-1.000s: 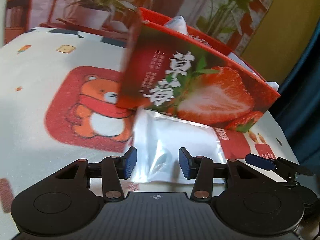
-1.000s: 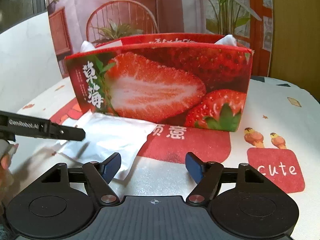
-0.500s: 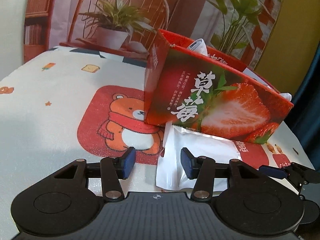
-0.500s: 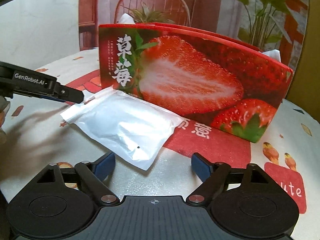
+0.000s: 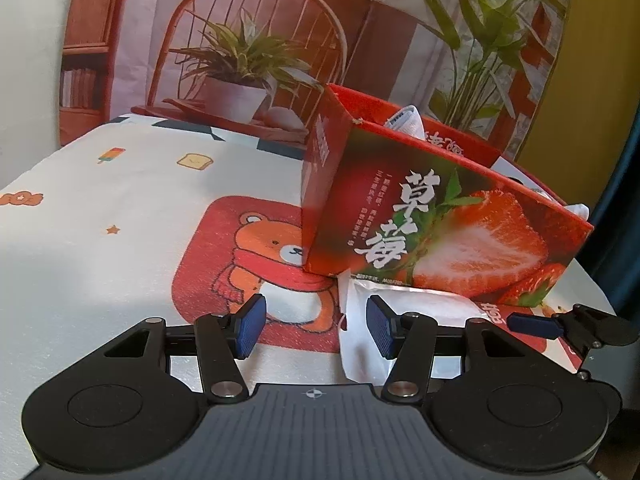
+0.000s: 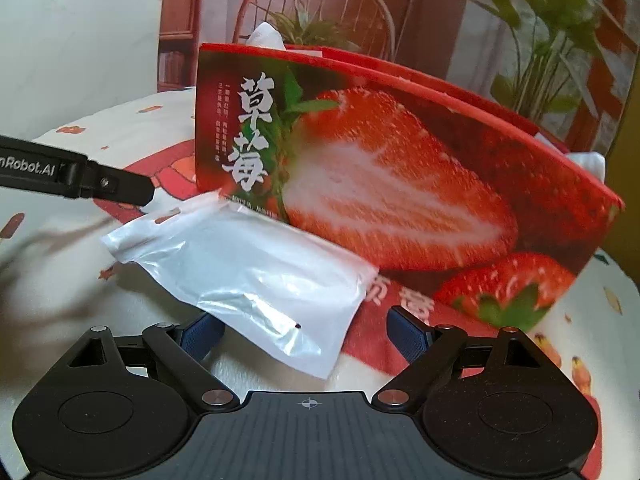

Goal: Organize soft objects
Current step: 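Close the left tool on the plastic bag and lift it, then carry the bag over the red box and lower it inside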

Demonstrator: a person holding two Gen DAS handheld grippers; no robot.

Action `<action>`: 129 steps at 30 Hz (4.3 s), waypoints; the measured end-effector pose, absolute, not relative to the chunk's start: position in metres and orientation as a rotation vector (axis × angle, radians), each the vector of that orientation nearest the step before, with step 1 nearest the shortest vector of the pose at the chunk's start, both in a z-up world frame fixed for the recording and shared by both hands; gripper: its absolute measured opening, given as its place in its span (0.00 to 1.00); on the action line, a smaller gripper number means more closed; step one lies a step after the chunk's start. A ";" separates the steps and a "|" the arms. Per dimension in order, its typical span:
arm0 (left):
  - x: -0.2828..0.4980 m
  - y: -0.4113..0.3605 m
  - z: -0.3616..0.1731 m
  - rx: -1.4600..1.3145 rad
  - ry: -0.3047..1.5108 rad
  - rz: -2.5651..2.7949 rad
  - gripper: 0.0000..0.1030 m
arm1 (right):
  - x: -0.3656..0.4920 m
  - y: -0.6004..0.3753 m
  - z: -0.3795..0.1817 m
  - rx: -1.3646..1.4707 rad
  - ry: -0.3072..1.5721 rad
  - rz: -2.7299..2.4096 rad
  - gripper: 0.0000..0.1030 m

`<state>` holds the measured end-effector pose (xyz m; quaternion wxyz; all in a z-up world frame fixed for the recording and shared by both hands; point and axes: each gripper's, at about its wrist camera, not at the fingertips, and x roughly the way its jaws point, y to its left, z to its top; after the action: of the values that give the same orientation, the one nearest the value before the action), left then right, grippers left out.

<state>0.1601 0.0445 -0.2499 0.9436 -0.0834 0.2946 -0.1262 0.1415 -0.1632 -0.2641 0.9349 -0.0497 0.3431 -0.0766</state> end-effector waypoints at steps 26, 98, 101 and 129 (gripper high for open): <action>0.162 0.076 -0.230 -0.265 0.414 -0.308 0.72 | 0.145 -0.197 -0.249 -0.030 0.536 -0.105 0.31; 0.165 -0.009 -0.163 -0.040 0.286 -0.653 0.26 | 0.095 -0.223 -0.166 0.039 0.279 -0.152 0.12; 0.165 -0.010 -0.152 -0.051 0.257 -0.646 0.26 | 0.097 -0.225 -0.149 0.017 0.251 -0.150 0.12; 0.267 -0.042 -0.160 -0.046 0.543 -0.531 0.26 | 0.199 -0.274 -0.136 0.031 0.461 -0.148 0.12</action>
<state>0.2672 -0.0422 -0.1603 0.9285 -0.0226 0.2651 -0.2590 0.1987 -0.2742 -0.1365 0.9707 0.0153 0.2283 -0.0733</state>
